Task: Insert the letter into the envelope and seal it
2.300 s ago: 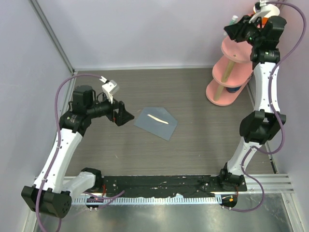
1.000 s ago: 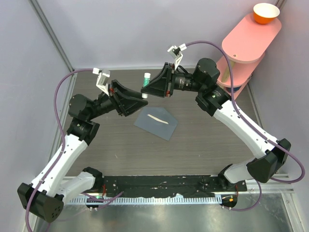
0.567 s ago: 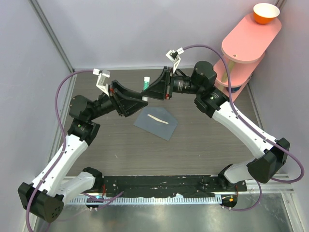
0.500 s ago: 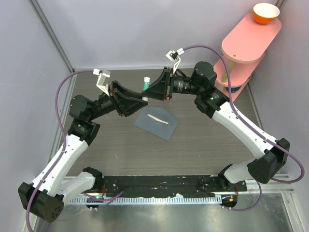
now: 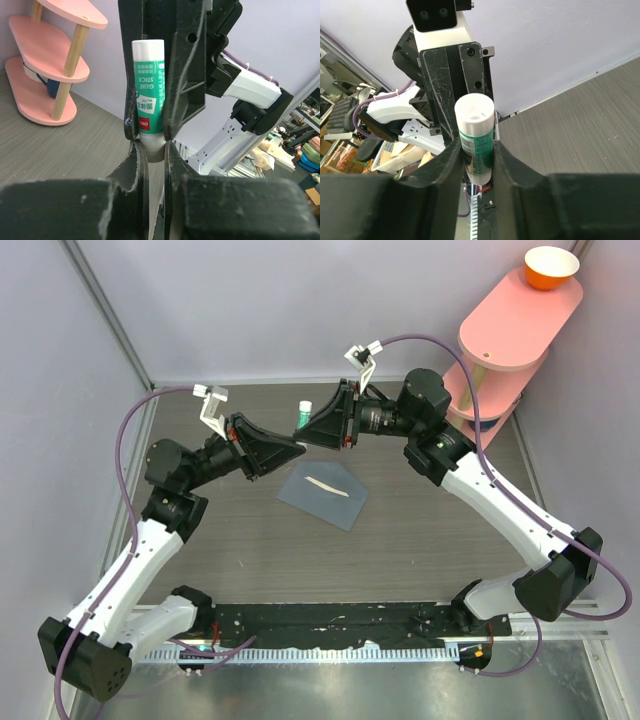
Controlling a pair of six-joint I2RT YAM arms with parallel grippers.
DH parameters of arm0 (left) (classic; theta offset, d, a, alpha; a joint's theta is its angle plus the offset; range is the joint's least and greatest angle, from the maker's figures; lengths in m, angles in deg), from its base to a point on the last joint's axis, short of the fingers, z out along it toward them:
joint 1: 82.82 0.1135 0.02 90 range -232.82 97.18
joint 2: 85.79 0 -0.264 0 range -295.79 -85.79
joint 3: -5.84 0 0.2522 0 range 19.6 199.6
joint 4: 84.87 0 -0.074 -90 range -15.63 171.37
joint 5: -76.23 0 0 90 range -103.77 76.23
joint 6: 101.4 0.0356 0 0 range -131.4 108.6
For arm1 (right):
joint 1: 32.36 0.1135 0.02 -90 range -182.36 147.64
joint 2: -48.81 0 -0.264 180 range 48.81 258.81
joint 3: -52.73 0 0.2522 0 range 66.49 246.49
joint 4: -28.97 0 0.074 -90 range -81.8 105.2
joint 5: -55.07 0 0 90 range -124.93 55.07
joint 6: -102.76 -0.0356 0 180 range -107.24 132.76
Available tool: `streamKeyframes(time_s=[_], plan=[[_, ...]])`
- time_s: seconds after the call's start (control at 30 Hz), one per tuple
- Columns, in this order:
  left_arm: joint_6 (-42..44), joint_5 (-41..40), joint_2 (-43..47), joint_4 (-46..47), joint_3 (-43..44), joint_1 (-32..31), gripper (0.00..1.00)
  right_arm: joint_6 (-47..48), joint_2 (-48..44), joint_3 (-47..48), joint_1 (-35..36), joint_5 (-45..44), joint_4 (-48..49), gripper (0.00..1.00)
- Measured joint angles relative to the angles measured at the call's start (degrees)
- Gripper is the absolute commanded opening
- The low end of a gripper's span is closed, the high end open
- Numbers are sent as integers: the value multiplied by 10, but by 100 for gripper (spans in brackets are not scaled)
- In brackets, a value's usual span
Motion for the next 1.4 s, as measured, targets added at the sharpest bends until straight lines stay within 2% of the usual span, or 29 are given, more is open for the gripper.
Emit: streamKeyframes(time_s=[0.07, 0.2, 0.3, 0.33, 0.4, 0.43, 0.5, 0.63, 0.93, 1.4], plan=[[2, -1, 2, 0, -3, 0, 0, 0, 0, 0, 0, 0, 0, 49], [3, -1, 3, -1, -16, 0, 0, 5, 0, 0, 0, -5, -5, 48], [3, -1, 3, -4, -23, 0, 0, 10, 0, 2, -1, -7, -14, 34], [3, -1, 4, -4, -26, 0, 0, 15, 0, 3, -2, -9, -19, 24], [3, 0, 6, -2, -26, 0, 0, 20, 0, 4, -2, -13, -28, 16], [3, -1, 9, -3, -27, -1, 0, 20, 1, 5, -3, -14, -30, 8], [4, -1, 11, -4, -28, -1, 0, 24, 0, 6, -2, -15, -31, 1], [10, -4, 14, -8, -30, -1, 18, 30, 0, 7, -2, -17, -33, 1], [18, -12, 17, -16, -30, -1, 34, 31, 0, 7, -2, -19, -35, 1], [14, -20, 14, 2, -30, -1, 34, -7, 3, 7, -2, -25, -13, 1]])
